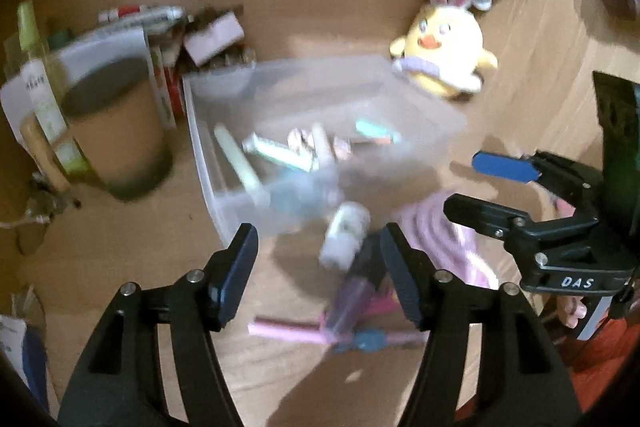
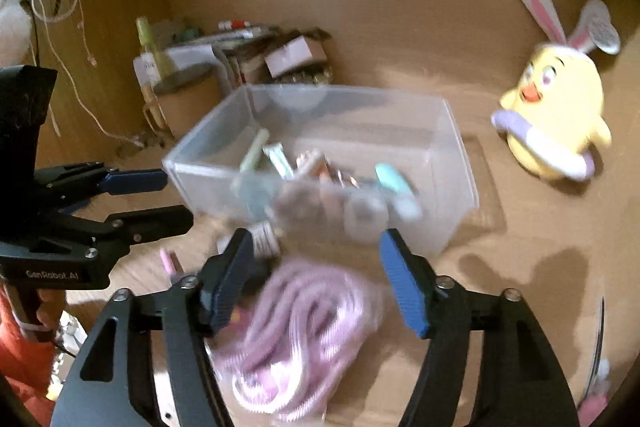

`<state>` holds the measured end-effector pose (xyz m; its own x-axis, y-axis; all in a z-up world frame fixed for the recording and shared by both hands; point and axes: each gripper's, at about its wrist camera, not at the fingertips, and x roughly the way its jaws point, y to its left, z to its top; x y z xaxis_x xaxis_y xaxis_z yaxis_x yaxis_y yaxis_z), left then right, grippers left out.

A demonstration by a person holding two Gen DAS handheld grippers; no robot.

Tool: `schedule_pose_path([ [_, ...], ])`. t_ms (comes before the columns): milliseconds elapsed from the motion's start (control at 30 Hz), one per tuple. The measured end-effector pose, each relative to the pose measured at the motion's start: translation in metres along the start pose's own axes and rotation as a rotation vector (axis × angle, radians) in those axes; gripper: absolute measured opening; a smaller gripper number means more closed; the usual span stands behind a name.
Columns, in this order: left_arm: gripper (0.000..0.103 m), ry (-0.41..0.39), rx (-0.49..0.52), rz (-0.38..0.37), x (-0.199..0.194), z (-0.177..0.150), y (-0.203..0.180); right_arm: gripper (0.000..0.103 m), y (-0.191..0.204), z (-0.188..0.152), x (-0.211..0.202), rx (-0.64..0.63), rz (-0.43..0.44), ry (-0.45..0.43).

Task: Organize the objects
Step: 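Grasp the bagged pink rope with right tool while left tool grasps the dark purple bottle, then carry the bagged rope and purple bottle over the clear box and release both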

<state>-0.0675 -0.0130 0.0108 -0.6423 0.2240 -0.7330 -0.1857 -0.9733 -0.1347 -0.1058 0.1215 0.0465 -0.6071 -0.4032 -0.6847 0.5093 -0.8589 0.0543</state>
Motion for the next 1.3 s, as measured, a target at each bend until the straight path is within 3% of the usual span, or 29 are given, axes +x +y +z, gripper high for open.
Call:
schedule_pose_path([
  [167, 0.063, 0.087, 0.038, -0.008, 0.023, -0.022, -0.01, 0.07, 0.019, -0.023, 0.01, -0.046, -0.068, 0.047],
  [300, 0.062, 0.117, 0.032, -0.006, 0.035, -0.029, -0.012, 0.075, 0.024, -0.034, 0.014, -0.041, -0.063, 0.069],
  [467, 0.046, 0.122, 0.009, -0.047, 0.037, -0.03, -0.012, 0.076, 0.019, -0.045, 0.012, -0.046, -0.081, 0.09],
  [733, 0.042, 0.112, 0.031, -0.116, 0.031, -0.026, -0.029, 0.077, -0.022, -0.061, 0.007, 0.097, 0.006, 0.132],
  [933, 0.042, 0.139, 0.036, -0.1, 0.047, -0.022, -0.035, 0.076, -0.027, -0.064, 0.018, 0.138, 0.026, 0.146],
  [1000, 0.041, 0.135, 0.029, -0.092, 0.05, -0.022, -0.037, 0.069, -0.025, -0.063, 0.021, 0.132, 0.016, 0.133],
  [1133, 0.026, 0.122, 0.01, -0.093, 0.048, -0.021, -0.036, 0.057, -0.031, -0.063, 0.019, 0.146, 0.036, 0.117],
  [1300, 0.025, 0.089, 0.019, -0.086, 0.038, -0.021, -0.039, 0.054, -0.043, -0.064, 0.013, 0.183, 0.04, 0.103],
])
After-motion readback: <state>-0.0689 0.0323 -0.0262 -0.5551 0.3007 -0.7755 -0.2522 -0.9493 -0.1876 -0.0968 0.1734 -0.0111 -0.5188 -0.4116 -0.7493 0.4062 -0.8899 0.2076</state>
